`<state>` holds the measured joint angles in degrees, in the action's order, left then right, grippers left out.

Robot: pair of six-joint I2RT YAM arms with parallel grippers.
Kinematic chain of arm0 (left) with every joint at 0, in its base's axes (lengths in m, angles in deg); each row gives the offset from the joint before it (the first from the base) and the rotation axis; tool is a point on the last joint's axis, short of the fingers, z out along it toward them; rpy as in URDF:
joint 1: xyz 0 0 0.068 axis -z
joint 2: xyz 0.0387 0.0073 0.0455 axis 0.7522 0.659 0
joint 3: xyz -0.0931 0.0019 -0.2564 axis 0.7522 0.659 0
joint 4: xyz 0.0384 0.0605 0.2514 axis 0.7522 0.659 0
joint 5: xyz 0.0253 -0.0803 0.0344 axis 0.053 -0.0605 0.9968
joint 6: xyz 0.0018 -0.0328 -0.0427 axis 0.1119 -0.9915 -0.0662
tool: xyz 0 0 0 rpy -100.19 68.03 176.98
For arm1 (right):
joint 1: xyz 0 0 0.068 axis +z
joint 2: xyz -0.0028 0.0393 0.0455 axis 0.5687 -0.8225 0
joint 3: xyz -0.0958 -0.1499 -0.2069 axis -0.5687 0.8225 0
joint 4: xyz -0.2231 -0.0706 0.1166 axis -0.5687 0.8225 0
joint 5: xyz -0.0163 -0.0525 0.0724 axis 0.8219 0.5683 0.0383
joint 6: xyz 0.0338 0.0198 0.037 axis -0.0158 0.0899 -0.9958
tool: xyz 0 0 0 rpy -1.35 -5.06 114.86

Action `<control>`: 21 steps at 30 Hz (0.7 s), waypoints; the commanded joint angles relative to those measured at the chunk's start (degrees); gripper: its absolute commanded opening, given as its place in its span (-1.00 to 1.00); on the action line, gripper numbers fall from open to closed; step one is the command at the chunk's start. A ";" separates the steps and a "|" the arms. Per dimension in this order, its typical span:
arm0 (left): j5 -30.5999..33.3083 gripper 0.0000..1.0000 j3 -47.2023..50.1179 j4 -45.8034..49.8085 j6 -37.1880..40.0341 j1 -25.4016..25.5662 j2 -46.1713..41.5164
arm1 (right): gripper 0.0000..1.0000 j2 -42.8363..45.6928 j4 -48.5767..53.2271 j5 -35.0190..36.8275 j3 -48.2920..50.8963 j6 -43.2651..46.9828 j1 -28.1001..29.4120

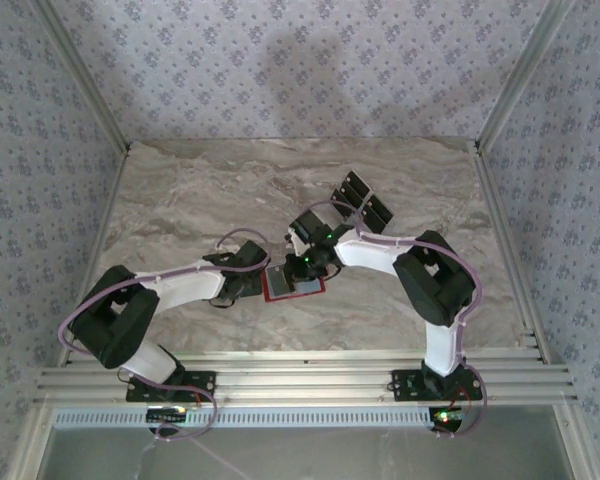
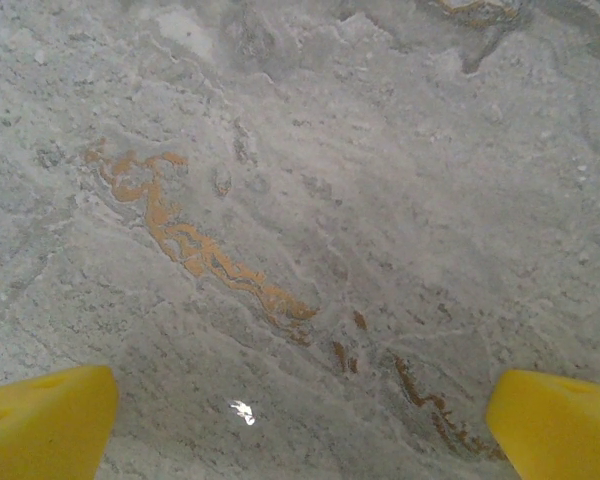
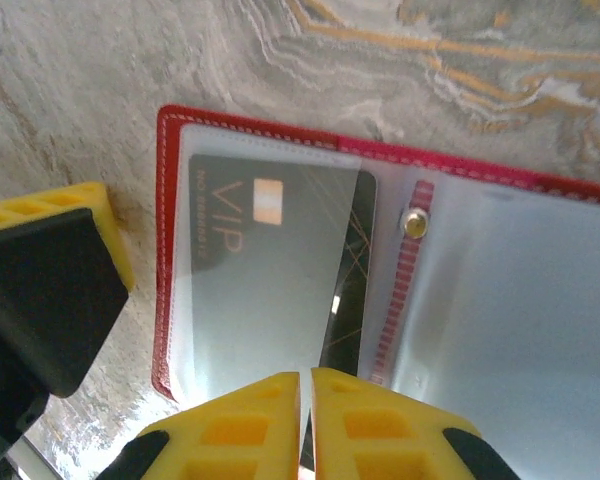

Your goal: Put the credit cards into the card holder

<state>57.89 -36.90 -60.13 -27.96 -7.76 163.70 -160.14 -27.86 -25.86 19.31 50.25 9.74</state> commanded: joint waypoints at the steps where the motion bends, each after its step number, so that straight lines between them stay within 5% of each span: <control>1: -4.65 1.00 0.32 -4.40 0.43 1.04 3.87 | -0.75 -1.81 -1.44 -2.32 1.32 -2.38 0.68; 21: -4.70 0.99 0.19 -4.68 0.21 1.51 4.53 | -0.75 2.71 -0.70 -0.11 2.66 -2.12 1.21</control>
<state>58.51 -37.28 -59.89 -27.96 -7.39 164.18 -159.33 -30.87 -27.85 20.95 47.69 11.18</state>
